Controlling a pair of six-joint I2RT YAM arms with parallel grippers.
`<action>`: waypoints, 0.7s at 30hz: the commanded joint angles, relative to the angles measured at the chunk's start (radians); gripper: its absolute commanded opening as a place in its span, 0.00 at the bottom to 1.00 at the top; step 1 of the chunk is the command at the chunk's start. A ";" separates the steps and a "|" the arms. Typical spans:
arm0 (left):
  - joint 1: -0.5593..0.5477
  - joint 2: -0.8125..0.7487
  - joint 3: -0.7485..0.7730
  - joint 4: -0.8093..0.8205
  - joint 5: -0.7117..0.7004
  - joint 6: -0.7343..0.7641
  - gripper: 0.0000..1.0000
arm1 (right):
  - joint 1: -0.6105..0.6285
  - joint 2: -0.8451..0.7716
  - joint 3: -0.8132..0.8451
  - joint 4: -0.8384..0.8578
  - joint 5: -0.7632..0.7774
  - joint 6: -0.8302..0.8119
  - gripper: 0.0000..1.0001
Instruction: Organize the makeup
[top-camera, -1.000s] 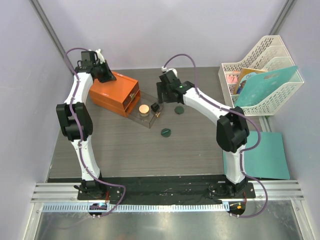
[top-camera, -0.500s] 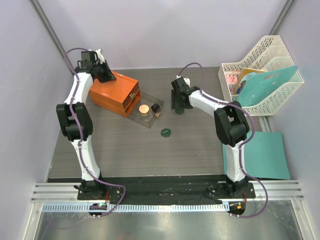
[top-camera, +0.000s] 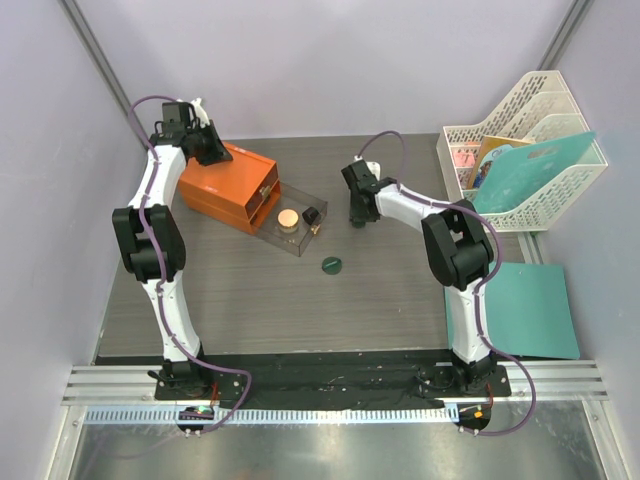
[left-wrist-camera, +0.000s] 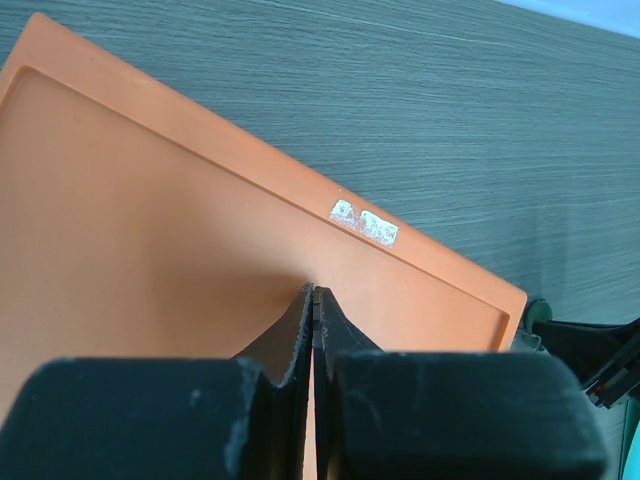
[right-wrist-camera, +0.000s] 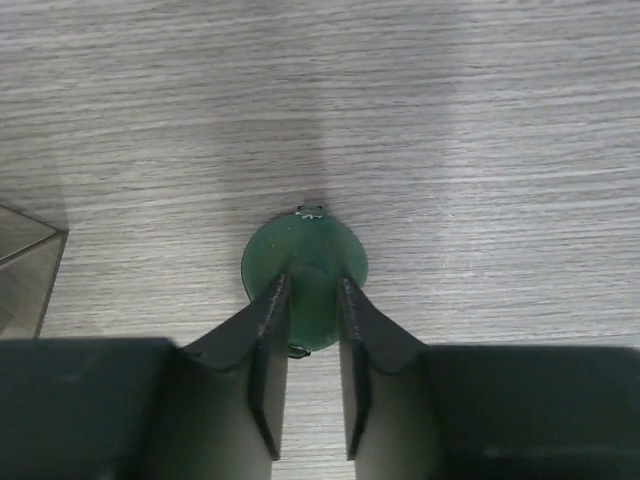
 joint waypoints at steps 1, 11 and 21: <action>0.006 0.221 -0.189 -0.549 -0.187 0.084 0.00 | -0.003 0.013 -0.034 0.032 0.004 0.019 0.23; 0.008 0.224 -0.187 -0.551 -0.188 0.084 0.00 | -0.004 -0.079 -0.063 0.056 0.018 0.008 0.01; 0.006 0.224 -0.185 -0.551 -0.188 0.084 0.00 | 0.008 -0.215 0.010 0.064 -0.003 -0.027 0.01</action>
